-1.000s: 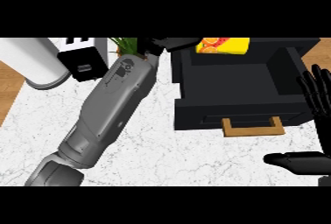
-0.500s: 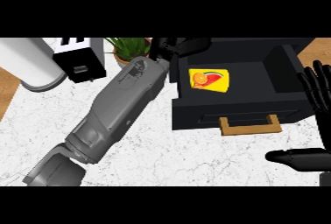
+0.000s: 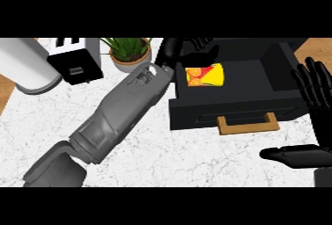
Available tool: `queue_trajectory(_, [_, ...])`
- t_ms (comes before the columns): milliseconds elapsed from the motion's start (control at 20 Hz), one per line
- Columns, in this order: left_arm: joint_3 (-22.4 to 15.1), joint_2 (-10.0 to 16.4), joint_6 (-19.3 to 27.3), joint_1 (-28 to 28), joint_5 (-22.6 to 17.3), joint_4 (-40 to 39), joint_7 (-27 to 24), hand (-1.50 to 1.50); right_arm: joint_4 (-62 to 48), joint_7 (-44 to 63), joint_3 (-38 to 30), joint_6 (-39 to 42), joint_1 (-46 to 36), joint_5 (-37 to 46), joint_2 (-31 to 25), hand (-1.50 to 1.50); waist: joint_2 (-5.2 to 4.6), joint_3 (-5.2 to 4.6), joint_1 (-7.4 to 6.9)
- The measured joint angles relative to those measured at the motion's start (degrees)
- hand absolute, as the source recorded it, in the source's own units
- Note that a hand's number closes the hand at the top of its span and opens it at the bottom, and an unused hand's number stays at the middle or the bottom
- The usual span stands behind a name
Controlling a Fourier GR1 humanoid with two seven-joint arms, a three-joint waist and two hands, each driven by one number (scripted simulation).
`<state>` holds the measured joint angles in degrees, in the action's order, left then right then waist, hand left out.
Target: Pick up the cup, place it into the drawer and close the drawer
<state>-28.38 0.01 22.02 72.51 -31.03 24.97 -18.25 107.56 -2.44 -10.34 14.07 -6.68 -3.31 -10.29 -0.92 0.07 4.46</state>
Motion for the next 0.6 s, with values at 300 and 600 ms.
queue_trajectory(300, [-7.47,0.00,3.40,0.01,-1.03,-0.01,3.60,-1.50,-0.42,-0.81,-0.79,1.40,-0.22,-1.27,-0.95,-1.50,-0.17,0.03,0.87])
queue_trajectory(600, [-9.85,0.00,6.87,-0.30,-3.14,1.50,1.56,-1.50,0.02,-0.63,-1.28,2.32,0.21,-4.04,-0.38,-1.50,-0.13,0.00,0.74])
